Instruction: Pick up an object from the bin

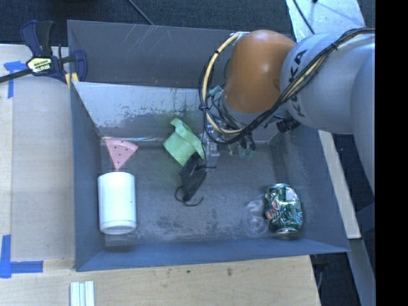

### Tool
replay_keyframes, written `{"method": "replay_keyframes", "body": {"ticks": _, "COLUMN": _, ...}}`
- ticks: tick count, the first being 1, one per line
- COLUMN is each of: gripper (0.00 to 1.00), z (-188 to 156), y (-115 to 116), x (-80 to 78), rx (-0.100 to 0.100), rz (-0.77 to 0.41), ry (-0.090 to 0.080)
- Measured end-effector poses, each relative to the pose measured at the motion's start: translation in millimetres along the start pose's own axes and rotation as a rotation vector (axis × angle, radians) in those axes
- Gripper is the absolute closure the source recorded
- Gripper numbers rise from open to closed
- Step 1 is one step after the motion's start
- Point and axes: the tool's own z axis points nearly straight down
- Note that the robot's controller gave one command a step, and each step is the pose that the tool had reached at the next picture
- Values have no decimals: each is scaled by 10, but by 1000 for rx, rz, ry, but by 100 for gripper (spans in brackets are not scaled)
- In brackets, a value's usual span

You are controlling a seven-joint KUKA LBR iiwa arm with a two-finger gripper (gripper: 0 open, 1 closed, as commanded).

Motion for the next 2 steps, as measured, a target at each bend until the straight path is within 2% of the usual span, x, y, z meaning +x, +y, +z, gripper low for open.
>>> {"method": "replay_keyframes", "body": {"ticks": 1, "gripper": 100, "z": 0, "y": 0, "x": 0, "rx": 0, "rz": 0, "ry": 0}}
{"method": "replay_keyframes", "body": {"ticks": 2, "gripper": 100, "z": -526, "y": 118, "x": 54, "rx": 2, "rz": 18, "ry": -12}}
